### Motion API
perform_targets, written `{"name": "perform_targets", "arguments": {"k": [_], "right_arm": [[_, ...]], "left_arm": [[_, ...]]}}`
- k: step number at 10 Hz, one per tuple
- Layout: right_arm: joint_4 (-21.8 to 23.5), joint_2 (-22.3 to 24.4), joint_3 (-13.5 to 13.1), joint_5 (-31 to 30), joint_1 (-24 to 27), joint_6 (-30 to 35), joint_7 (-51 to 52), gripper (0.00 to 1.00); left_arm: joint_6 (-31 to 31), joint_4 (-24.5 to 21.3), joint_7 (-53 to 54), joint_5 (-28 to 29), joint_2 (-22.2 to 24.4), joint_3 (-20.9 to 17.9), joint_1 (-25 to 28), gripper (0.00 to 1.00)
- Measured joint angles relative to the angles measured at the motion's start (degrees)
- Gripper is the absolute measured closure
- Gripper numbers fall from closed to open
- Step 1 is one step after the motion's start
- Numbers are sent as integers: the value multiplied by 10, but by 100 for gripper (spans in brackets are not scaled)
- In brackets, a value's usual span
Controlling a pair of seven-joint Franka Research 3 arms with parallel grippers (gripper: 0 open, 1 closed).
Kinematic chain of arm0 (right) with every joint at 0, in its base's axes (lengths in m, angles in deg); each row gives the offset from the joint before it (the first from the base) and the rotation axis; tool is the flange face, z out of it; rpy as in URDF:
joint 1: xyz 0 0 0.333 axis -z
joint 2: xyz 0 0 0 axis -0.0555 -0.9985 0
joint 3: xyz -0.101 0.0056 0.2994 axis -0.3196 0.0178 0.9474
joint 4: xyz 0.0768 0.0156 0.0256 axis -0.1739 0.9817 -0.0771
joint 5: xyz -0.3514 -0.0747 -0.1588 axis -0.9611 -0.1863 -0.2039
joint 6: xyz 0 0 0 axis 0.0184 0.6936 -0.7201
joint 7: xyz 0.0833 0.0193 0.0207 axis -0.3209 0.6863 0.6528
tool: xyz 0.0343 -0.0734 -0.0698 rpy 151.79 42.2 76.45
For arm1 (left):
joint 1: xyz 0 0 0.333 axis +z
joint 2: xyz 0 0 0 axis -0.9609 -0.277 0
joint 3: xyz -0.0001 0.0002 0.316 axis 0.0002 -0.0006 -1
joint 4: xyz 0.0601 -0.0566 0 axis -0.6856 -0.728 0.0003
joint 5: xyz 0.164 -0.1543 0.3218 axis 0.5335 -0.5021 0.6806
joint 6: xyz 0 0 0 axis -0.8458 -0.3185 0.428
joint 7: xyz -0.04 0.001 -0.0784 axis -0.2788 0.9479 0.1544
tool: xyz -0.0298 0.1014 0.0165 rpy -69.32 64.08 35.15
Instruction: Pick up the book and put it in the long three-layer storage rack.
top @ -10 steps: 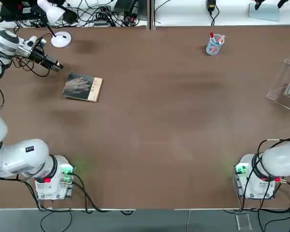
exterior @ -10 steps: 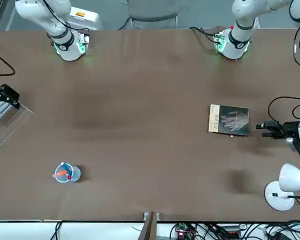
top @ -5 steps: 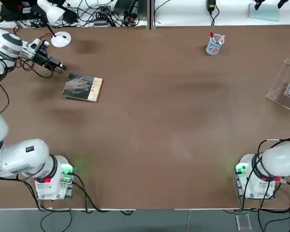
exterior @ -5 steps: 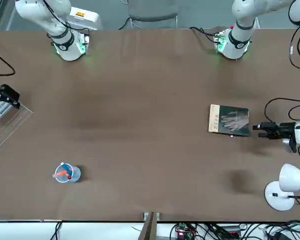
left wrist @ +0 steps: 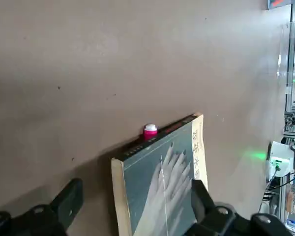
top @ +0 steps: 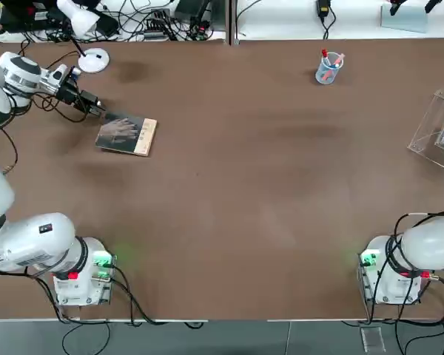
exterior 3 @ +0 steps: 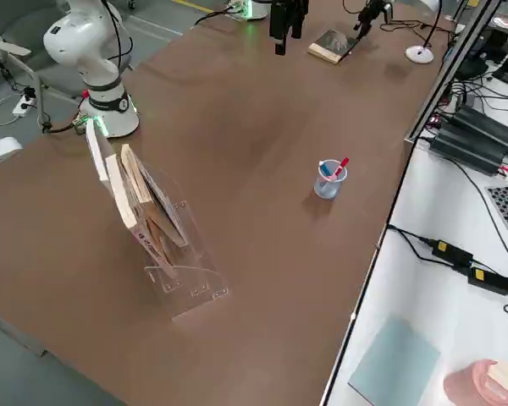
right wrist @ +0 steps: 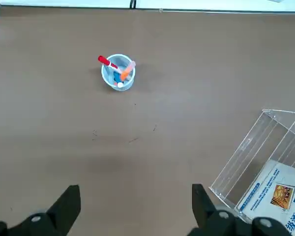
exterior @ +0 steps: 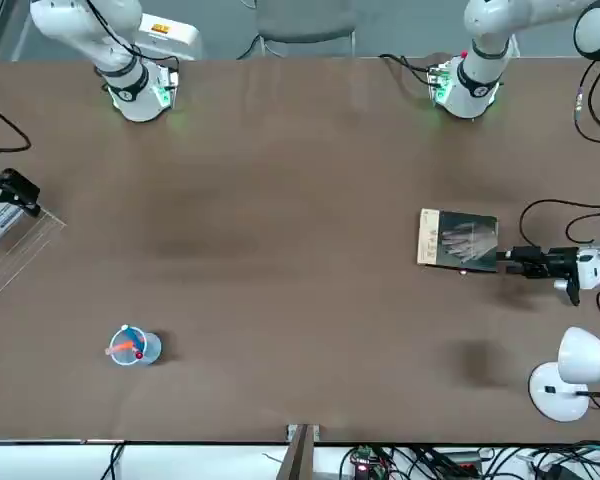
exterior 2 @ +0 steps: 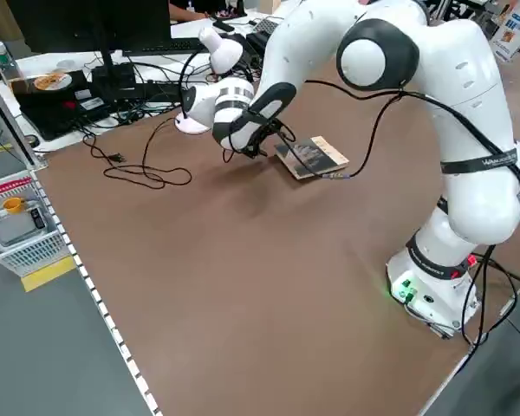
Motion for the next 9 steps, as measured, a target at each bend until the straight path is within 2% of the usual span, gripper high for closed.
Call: {"name": "perform_targets", "arguments": {"k": [9], "right_arm": [[1,0,0,0,0,3,0,0]], "left_arm": [[0,3,0,-6,-15,6,0,10]]}}
